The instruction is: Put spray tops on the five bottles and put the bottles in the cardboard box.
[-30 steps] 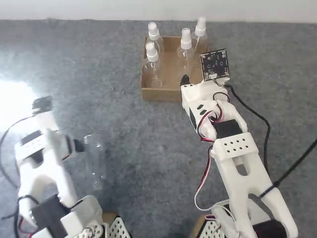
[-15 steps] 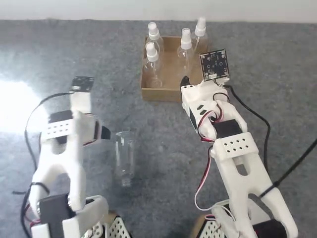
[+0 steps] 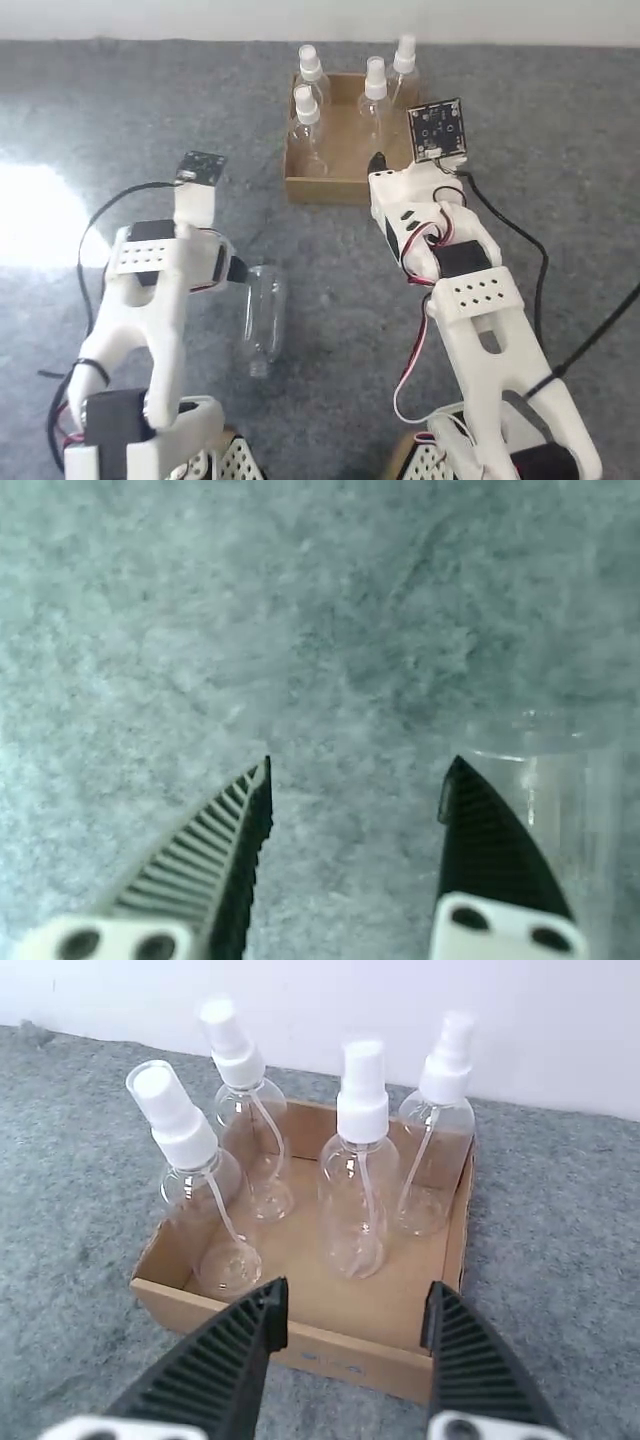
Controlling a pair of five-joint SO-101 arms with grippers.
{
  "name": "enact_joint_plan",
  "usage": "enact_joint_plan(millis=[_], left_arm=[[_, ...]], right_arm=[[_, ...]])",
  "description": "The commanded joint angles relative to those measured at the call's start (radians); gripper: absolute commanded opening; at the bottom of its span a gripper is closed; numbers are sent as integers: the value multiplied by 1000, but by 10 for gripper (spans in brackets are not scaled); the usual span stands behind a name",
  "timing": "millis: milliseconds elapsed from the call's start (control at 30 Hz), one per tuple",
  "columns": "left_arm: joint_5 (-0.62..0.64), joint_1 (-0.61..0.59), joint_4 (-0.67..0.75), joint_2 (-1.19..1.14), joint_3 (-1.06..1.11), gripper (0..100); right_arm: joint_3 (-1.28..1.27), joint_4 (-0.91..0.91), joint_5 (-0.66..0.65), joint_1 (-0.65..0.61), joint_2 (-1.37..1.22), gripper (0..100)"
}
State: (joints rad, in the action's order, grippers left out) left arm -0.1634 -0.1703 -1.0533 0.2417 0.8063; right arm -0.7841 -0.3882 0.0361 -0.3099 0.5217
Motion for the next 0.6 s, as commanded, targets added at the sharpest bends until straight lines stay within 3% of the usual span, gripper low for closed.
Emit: enact_joint_plan(millis=[0, 233, 367, 567], left_arm=[[20, 69, -5, 5, -48, 250], [18, 242, -5, 5, -67, 250], [-64, 315, -12, 5, -77, 250], [-100, 279, -63, 48, -137, 250]], right_arm=[[12, -8, 0, 13, 58, 191], [12, -10, 0, 15, 58, 191], [12, -10, 0, 15, 58, 191], [12, -12, -2, 16, 58, 191]])
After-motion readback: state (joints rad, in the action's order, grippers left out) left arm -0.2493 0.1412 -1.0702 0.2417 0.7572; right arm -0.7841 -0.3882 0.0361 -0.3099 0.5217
